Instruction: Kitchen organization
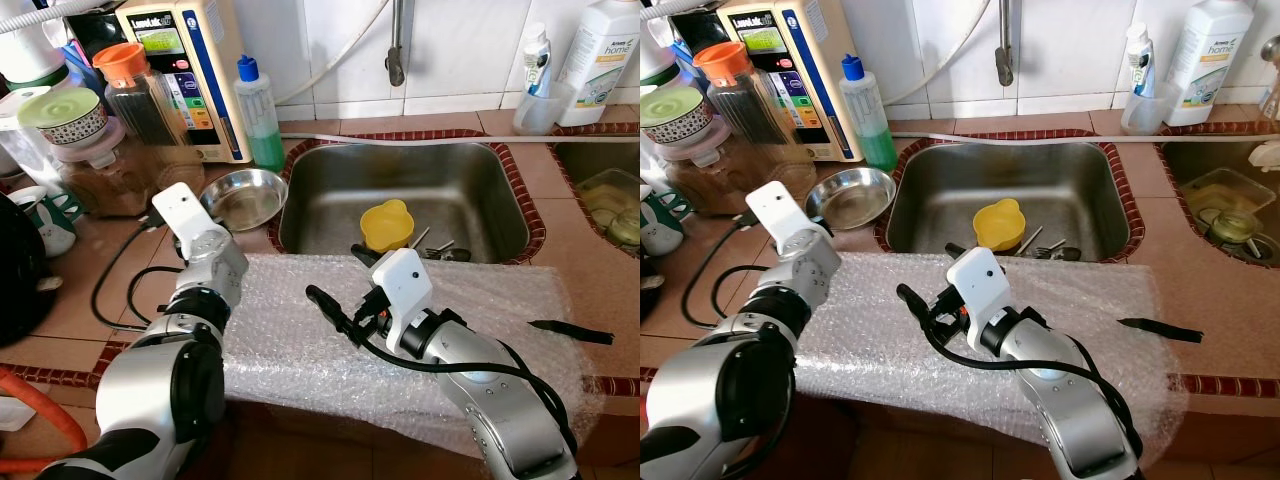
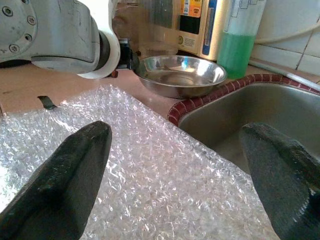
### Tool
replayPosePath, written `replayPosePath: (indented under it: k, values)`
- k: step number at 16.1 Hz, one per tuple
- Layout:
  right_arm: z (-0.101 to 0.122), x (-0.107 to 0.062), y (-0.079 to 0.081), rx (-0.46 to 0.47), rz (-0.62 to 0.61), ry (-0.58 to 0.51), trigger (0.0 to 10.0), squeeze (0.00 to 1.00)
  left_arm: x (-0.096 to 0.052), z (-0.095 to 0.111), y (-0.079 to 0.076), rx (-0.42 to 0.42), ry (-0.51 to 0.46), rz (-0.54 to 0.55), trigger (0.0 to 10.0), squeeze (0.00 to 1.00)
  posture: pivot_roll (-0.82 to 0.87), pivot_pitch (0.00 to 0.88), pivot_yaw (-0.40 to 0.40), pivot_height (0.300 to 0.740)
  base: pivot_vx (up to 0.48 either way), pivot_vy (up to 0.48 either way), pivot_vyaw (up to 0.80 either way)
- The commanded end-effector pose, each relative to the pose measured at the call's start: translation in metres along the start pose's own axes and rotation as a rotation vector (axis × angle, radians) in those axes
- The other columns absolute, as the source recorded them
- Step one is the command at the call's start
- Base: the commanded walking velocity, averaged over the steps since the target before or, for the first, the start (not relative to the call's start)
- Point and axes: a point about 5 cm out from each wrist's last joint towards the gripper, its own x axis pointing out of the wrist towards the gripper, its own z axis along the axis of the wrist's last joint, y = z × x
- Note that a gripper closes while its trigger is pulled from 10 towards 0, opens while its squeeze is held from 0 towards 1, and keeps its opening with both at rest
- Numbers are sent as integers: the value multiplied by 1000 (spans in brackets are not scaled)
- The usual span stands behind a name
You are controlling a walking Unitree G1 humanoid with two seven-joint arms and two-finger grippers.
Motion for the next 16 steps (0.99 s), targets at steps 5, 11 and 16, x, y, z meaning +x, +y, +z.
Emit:
replayPosePath:
  k: [5,11,16]
  values:
    - [6,4,3,-11,19,-26,10000,1000,9,12,21,12,-60,78,3961,0,-400,80,162,740,0,0,0]
    - [6,5,2,-16,20,-28,10000,1000,-3,15,-13,-66,-61,-129,10000,1000,-400,75,161,740,0,0,0]
    - [6,5,2,-18,18,-27,10000,1000,-8,-1,-19,-2,6,-143,10000,1000,-407,73,163,740,0,0,0]
